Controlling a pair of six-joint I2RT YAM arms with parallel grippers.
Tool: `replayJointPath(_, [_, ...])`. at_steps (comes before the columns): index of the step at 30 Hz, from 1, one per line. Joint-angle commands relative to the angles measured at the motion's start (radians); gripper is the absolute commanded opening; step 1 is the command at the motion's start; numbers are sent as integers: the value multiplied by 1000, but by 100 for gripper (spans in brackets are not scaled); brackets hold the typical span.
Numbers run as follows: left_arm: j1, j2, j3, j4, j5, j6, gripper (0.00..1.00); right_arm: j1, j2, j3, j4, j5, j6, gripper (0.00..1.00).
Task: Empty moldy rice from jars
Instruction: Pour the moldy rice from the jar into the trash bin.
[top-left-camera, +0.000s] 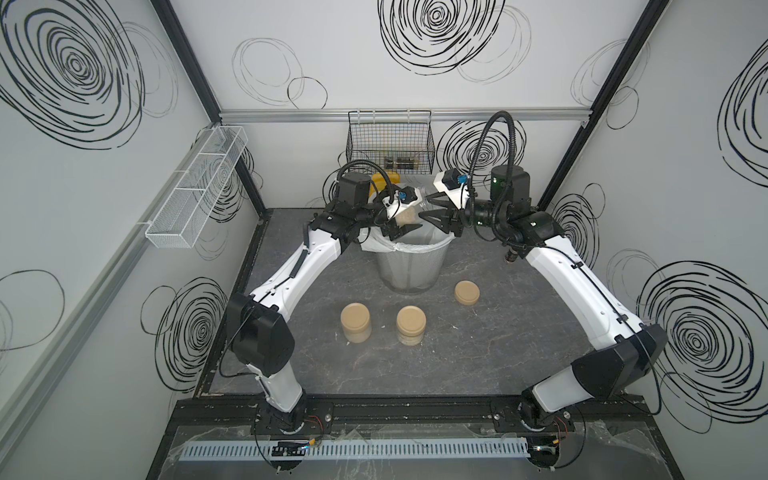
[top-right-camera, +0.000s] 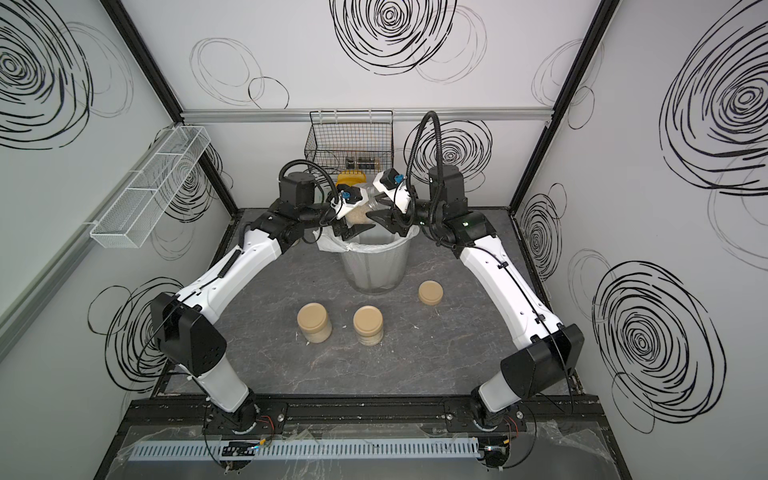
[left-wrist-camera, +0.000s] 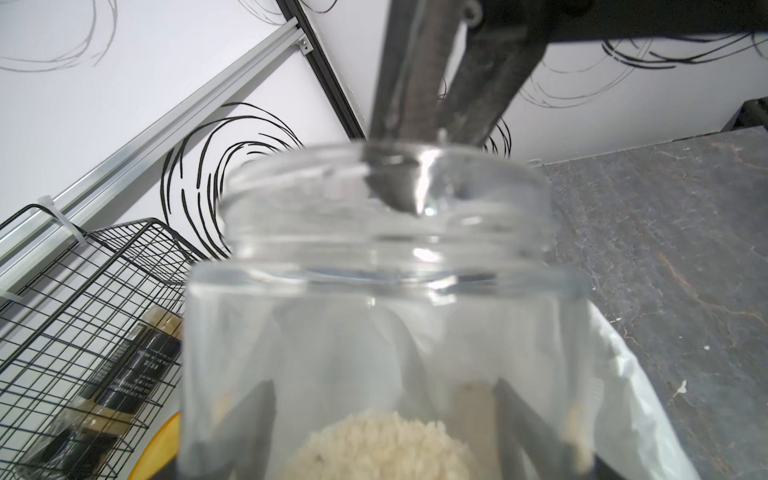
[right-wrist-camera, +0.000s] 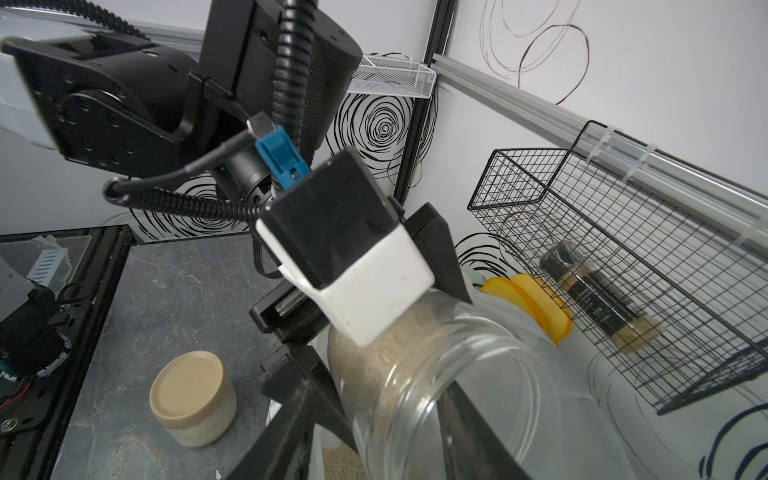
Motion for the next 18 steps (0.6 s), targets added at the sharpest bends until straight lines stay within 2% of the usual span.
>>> replayJointPath(1, [-27,-47,71,54,-32,76,50,7,18,29,-28,-15,-25,48])
replayJointPath(8, [-52,-48,99,53,-64,115,50,8,36,34,-30,-44,-21,43])
replayJointPath(11, [-62,-54,97,61,-84,134,52,8,43,37,-28,-51,-16,36])
replayJointPath(16, [-65,-67,70,88,-100,139,65,8,49,42,-27,-73,-9,19])
replayJointPath(18, [-65,-79,41,121,-106,134,77,8,51,40,-24,-81,-8,11])
